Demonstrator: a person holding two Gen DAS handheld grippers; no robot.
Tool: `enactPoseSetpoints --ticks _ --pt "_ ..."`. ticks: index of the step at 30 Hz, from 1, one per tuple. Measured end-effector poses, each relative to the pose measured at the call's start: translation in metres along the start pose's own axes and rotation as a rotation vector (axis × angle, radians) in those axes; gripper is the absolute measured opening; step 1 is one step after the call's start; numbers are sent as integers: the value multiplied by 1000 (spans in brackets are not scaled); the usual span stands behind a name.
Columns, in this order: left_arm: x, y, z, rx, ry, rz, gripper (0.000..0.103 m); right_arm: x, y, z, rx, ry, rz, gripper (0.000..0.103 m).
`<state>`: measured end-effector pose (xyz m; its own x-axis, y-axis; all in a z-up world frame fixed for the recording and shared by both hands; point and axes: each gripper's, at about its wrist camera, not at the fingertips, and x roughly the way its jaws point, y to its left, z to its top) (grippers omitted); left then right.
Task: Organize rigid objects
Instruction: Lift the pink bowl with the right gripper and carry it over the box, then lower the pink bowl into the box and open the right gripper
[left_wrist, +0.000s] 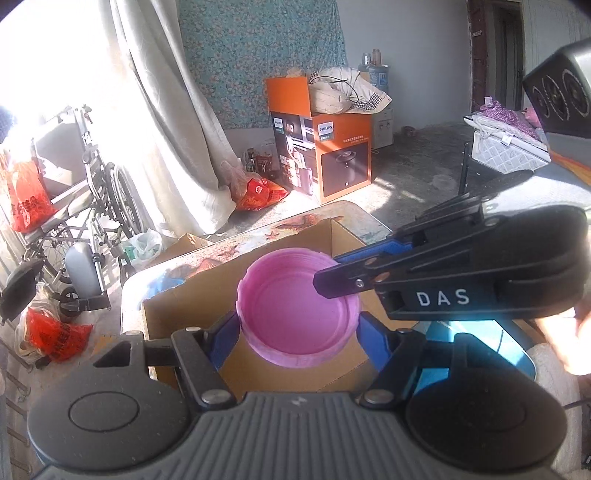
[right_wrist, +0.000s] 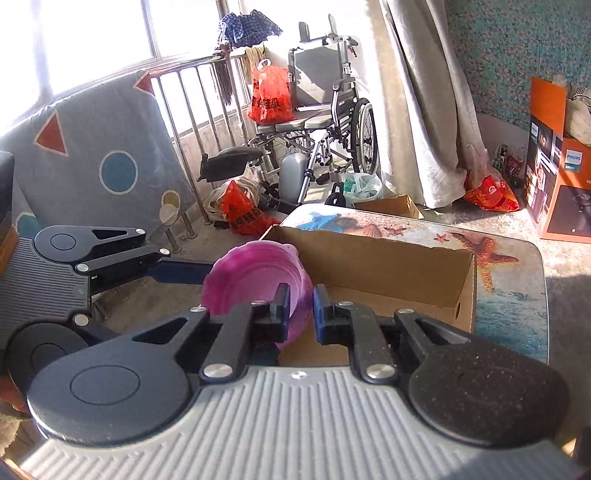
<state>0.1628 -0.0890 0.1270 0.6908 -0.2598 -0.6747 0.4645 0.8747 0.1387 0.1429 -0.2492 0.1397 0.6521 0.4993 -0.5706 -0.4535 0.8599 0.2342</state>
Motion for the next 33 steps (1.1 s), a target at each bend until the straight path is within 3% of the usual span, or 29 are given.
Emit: enactPoseSetpoints --ticks 6,11,16,26,33 --pt "64 45 4 -13 190 -31 71 101 -35 38 106 271 70 12" --pt "123 66 -6 -44 348 -84 71 176 -50 20 167 473 77 12" --pt "159 80 -22 -60 465 -124 71 225 -64 -2 213 611 94 12" --pt "172 86 -37 3 532 -63 74 280 -55 -16 241 726 134 14" --pt "156 93 -39 -52 503 -70 78 279 -45 -16 265 696 187 17"
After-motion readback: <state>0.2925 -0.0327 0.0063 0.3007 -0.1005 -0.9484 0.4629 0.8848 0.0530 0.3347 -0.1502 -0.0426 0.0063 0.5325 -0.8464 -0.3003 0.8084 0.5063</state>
